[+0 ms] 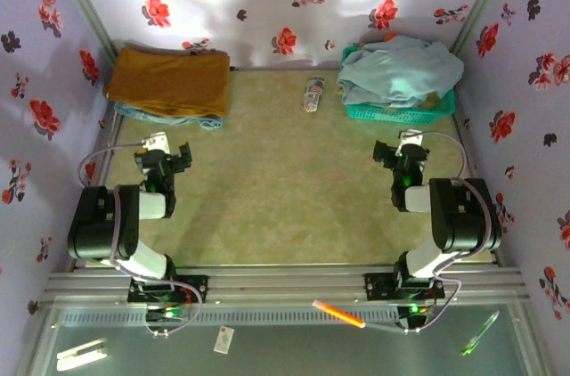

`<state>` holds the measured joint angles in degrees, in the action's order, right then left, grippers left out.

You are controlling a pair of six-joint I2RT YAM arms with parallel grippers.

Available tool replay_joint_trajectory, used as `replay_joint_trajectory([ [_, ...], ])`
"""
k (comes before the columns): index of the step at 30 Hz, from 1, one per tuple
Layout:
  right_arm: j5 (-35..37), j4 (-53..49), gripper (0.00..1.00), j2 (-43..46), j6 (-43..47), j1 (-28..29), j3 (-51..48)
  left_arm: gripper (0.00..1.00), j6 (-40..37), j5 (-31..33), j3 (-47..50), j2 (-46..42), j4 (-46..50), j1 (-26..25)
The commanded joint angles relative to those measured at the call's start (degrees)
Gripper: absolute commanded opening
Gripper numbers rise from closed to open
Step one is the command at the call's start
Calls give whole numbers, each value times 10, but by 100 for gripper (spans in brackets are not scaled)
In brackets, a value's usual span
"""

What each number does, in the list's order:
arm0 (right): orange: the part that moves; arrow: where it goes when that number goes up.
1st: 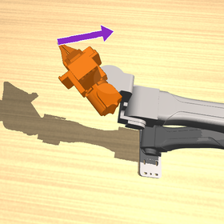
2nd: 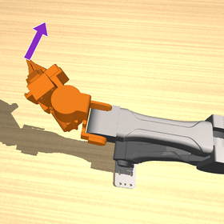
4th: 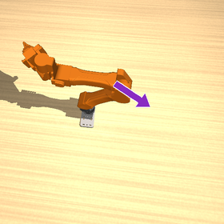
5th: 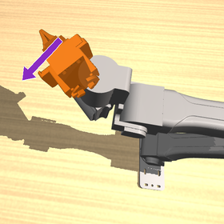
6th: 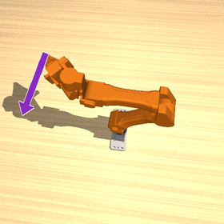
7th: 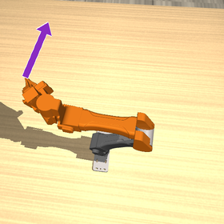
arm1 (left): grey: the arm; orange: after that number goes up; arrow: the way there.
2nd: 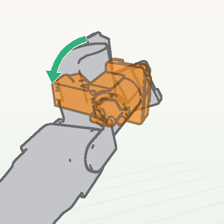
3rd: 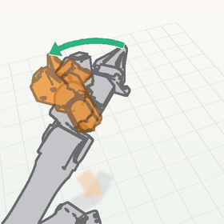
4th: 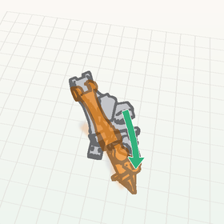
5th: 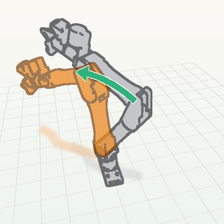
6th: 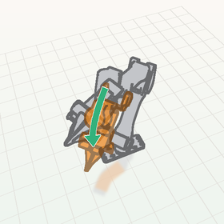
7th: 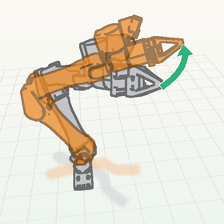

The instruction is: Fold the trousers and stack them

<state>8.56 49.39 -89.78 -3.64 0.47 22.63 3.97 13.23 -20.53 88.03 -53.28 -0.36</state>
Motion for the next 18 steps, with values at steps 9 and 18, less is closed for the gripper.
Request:
replay_joint_trajectory([
  [9, -7, 2, 99, 5, -12, -1, 2, 100, 0, -3, -6, 3, -2, 4],
  [18, -8, 2, 99, 5, -12, -1, 2, 100, 0, -1, -3, 3, -6, 4],
])
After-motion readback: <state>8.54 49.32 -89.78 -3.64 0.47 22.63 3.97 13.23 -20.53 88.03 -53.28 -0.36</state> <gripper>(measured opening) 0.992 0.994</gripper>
